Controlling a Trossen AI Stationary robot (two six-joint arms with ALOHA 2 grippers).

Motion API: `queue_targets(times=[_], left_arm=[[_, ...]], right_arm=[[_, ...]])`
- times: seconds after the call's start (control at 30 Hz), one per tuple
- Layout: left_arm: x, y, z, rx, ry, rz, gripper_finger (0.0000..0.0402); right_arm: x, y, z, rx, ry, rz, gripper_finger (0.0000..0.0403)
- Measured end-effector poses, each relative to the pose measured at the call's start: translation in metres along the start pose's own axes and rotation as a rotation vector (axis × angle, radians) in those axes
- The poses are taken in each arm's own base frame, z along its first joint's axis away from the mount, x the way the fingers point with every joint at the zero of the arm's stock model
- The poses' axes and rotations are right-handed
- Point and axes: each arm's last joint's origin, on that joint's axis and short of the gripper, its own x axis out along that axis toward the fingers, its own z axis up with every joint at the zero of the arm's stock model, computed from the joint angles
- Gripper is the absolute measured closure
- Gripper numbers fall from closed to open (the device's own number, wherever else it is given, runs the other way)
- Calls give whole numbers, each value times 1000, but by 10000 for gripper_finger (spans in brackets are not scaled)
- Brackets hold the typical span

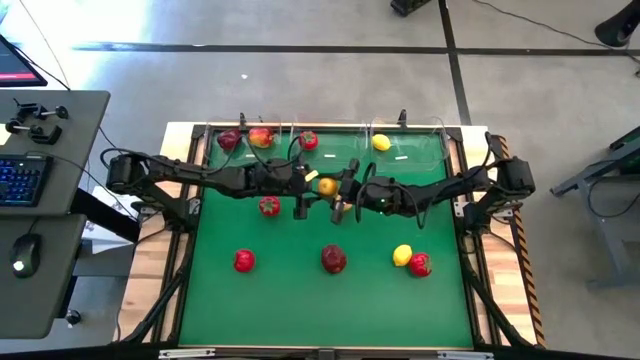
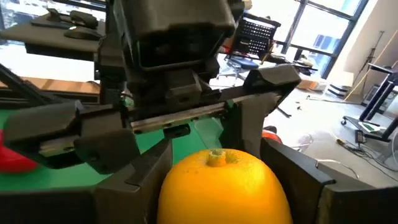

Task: Sort produce into baskets
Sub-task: Put the bottom left lemon into the right transparent bin

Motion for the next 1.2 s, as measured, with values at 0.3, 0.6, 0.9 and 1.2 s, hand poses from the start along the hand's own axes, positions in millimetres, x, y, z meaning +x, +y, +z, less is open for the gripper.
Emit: queue_targets(times=[0.3,0.6,0.9,1.2], left_arm=[[-4,2,-6,43,98,84,134],[-5,2,-6,42,99,77,133],[-5,2,-6,42,98,77,133],[-5,2,-6,42,97,78,133]], right_arm=[[-12,-11,15,-4,21,-111,193],[-27,-73,15,19,212,-393,194],[-32,-169,-31,95,470,-543,194],[-58,-228,-65,242,596,-648,194]])
